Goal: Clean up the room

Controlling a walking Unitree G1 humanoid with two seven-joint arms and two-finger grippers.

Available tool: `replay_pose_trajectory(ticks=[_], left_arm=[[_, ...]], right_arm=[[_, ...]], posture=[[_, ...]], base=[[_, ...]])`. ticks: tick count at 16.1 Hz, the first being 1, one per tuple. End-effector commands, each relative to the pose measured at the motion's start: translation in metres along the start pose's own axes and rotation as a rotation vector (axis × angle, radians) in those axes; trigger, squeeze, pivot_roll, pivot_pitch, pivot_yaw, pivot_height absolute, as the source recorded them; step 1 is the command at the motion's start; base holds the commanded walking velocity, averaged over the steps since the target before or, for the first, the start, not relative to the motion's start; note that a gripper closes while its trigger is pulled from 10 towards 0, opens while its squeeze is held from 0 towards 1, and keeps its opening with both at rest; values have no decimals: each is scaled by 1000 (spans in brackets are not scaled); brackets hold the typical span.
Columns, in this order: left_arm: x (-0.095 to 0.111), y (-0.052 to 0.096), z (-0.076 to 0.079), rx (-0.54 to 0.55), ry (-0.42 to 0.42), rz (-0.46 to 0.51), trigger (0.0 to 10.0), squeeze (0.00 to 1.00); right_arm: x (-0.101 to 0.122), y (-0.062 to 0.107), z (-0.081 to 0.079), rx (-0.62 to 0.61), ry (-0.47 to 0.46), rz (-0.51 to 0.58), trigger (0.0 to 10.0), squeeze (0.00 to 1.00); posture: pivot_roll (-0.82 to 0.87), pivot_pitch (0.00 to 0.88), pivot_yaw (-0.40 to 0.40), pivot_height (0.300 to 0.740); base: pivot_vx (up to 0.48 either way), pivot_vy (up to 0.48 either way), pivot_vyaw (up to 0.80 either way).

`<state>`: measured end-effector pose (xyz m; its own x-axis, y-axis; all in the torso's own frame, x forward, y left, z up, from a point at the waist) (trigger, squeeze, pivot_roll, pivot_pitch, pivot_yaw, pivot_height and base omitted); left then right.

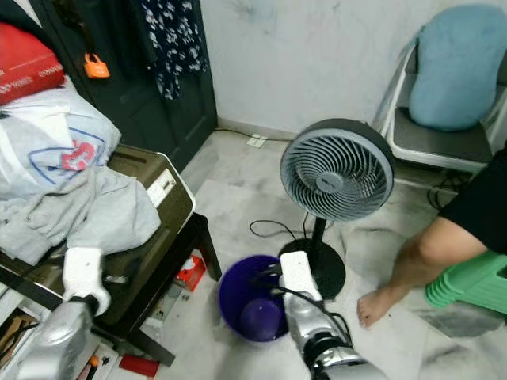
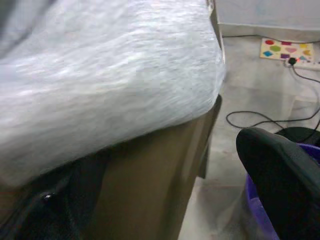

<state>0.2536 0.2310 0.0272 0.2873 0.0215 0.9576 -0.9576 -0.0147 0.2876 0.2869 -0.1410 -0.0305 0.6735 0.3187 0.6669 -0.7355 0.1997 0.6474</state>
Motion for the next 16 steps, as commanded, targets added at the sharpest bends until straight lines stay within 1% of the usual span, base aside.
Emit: replay_pose_trajectory(ticks=[1,2,3,4,6,7,8,9,11,12,13,14,16], left_arm=[[7,13,-33,106,-15,14,10000,0],[10,22,-39,124,-25,21,10000,0],[12,32,-44,135,-34,25,10000,0],[13,37,-46,135,-42,21,10000,0],[14,42,-48,136,-51,15,10000,0],[13,47,-52,137,-65,3,10000,0],[12,52,-54,136,-76,-9,10000,0],[11,54,-54,134,-81,-17,10000,0],[10,57,-55,133,-84,-26,10000,0],[10,58,-52,116,-86,-33,10000,0],[12,54,-46,79,-83,-31,10000,0],[17,45,-33,20,-72,-14,10000,0],[27,35,-23,-1,-62,31,10000,0]], right_arm=[[-3,-1,4,-43,22,-26,10000,0],[-6,-1,10,-83,25,-37,10000,0],[-7,-2,14,-104,9,-41,10000,0],[-4,-2,15,-103,-8,-25,10000,0],[2,-2,13,-89,-23,10,10000,0],[14,-2,10,-67,-17,73,10000,0],[23,-1,8,-57,9,114,10000,0],[25,-1,7,-51,18,125,10000,0],[29,-1,4,-31,6,139,10000,0],[36,1,-2,3,-6,171,10000,0],[47,4,-11,51,-27,222,10000,0],[65,8,-21,112,-44,302,10000,0],[70,10,-25,135,-41,330,10000,0]], posture=[[98,139,88,740],[112,148,95,740],[125,151,101,740],[134,154,106,740],[138,159,113,740],[146,165,122,740],[150,165,125,740],[151,165,126,740],[154,165,127,740],[153,159,126,740],[138,148,123,740],[125,141,122,740],[109,136,121,740]], base=[[0,0,0],[0,0,0],[0,0,0],[0,0,0],[0,0,0],[0,0,0],[0,0,0],[0,0,0],[0,0,0],[0,0,0],[0,0,0],[0,0,0],[0,0,0]])
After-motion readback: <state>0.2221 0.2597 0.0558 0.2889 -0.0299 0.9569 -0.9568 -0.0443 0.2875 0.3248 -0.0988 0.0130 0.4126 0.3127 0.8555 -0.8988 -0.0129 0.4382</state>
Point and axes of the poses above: a point about 5 cm out from each wrist's last joint towards the gripper, its own y axis pointing back from the gripper into the wrist, its own x axis along the axis of the wrist's last joint, z = x × y, the point moved 1 cm from there along -y, pointing out of the wrist towards the gripper, and after that the axes turned 5 degrees about y, right-handed, at the moved point
